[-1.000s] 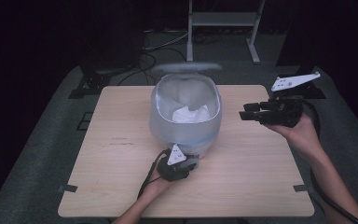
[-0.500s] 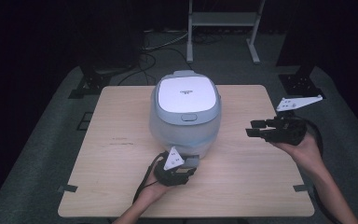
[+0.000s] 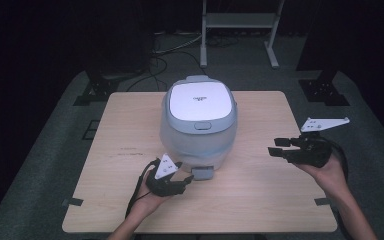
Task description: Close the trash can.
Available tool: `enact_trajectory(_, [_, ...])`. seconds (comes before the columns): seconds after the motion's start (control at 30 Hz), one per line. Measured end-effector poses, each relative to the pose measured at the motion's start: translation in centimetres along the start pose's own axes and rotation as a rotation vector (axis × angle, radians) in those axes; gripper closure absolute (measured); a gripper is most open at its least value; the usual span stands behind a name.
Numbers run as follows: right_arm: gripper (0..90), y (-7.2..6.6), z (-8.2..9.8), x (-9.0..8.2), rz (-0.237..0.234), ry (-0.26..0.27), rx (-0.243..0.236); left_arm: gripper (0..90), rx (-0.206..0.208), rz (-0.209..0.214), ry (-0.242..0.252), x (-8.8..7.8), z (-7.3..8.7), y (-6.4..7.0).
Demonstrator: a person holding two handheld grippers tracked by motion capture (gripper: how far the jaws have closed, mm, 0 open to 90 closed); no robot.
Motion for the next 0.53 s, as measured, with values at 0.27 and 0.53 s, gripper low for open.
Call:
enact_trajectory(0.27, [43.7,0.2,1.9,0.1,0.025,0.015,0.017,35.2,-0.031,-0.058,-0.006,-2.0,1.2,-2.3])
enact_trajectory(0.53, [40.5,-0.3,4.3,0.9,0.022,0.007,0.03,28.5,-0.083,-0.084,-0.022,-3.4,3.0,-3.8])
Point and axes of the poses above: each handheld gripper's, and its own axes: x roughly forward along the jaws, z roughly out of its underside, y roughly to its right, the point moved 7 cm from there along x, roughly forward along the jaws, and after that the axes turned 7 degrees about y, right-handed, at the moved point
